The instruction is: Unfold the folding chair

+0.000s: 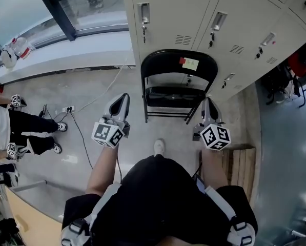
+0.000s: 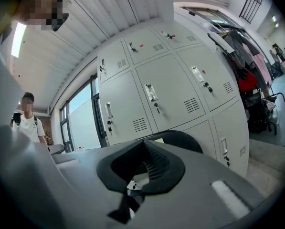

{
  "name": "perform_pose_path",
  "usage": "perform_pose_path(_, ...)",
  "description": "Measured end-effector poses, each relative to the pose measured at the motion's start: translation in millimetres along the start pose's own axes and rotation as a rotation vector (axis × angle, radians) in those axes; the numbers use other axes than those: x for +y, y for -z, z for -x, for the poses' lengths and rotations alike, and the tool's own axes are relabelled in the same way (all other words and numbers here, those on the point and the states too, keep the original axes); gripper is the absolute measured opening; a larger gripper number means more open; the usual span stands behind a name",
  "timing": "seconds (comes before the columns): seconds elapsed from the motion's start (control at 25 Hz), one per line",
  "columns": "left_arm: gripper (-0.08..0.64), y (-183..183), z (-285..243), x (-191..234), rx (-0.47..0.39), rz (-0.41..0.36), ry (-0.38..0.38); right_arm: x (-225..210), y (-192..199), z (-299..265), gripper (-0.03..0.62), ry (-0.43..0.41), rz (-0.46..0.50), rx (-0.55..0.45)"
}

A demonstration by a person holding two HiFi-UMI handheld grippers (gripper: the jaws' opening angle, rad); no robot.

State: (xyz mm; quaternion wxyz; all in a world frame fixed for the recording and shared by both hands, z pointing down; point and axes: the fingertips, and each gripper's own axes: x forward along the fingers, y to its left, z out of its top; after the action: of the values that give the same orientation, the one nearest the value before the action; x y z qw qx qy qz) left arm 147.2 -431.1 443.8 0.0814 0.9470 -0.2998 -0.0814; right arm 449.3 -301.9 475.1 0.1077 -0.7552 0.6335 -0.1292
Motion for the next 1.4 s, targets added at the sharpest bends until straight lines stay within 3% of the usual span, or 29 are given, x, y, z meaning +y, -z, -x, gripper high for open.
perform_pose_path(0.4,0.000,36,-61,20,0.077,0.002,-0.004,-26,41,-57,0.005,-0.005,-0.091,0.144)
perform_pose_path(0.8,0.038,77,-113,65,0.189,0.009,0.057,-20,83,-91,0.005,0.085,-0.121,0.249)
perform_pose_path(1.2,0.137,136,-161,100,0.379,-0.002,0.208,-5,133,-115,0.005,0.237,-0.181,0.322)
perform_pose_path(1.4,0.190,169,-178,106,0.490,-0.007,0.307,-3,144,-115,0.005,0.313,-0.214,0.308)
